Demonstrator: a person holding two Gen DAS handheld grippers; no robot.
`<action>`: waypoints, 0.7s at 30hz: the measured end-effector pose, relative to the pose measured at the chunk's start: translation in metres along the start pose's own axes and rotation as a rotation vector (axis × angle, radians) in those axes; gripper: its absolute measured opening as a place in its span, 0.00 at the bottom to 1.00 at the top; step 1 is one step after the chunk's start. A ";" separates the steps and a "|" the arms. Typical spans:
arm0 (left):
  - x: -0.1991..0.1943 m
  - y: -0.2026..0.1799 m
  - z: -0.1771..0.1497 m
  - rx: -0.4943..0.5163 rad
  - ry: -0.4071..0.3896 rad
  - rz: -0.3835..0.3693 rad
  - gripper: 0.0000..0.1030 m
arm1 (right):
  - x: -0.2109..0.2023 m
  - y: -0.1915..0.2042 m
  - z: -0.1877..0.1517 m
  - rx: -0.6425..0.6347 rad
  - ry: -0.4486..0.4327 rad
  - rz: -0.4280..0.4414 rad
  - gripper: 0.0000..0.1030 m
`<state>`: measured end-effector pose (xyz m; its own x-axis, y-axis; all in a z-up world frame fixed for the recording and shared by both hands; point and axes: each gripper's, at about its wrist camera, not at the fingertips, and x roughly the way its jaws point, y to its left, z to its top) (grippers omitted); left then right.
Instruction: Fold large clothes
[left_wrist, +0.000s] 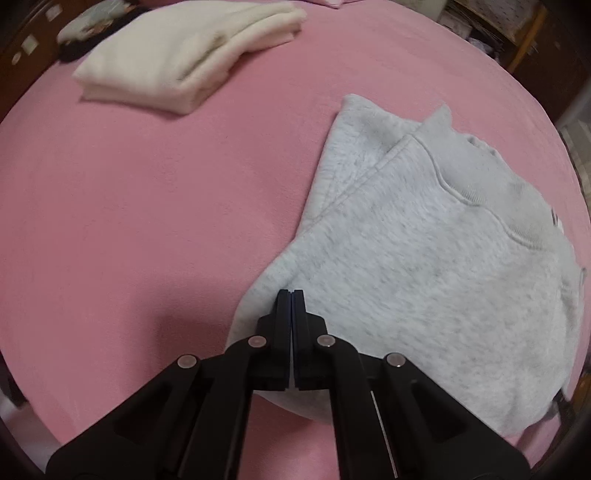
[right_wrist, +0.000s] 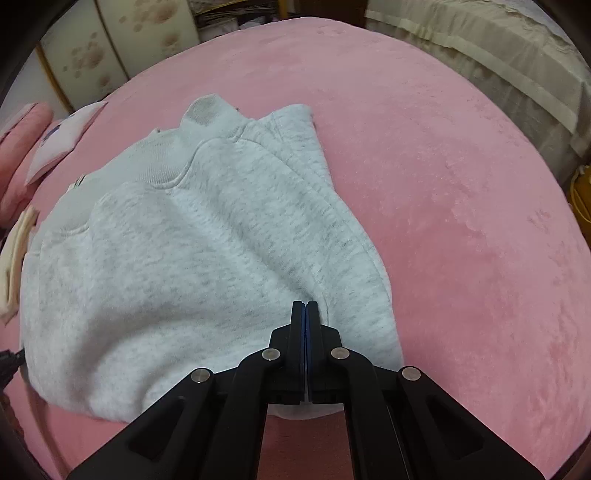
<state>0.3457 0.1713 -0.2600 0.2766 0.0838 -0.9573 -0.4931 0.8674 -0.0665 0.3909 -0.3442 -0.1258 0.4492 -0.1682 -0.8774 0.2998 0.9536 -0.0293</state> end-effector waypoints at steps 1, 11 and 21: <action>-0.005 -0.006 -0.003 -0.009 0.010 0.006 0.01 | -0.006 0.006 0.000 0.009 -0.001 -0.004 0.00; -0.071 -0.127 -0.051 0.333 0.042 -0.433 0.01 | -0.044 0.092 -0.025 -0.091 -0.002 0.473 0.00; -0.011 -0.191 -0.042 0.342 0.101 -0.456 0.01 | 0.007 0.152 -0.030 -0.111 0.087 0.552 0.00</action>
<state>0.4020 -0.0155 -0.2486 0.3103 -0.3681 -0.8765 -0.0434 0.9155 -0.3999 0.4142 -0.1930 -0.1505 0.4419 0.3792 -0.8130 -0.0521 0.9156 0.3988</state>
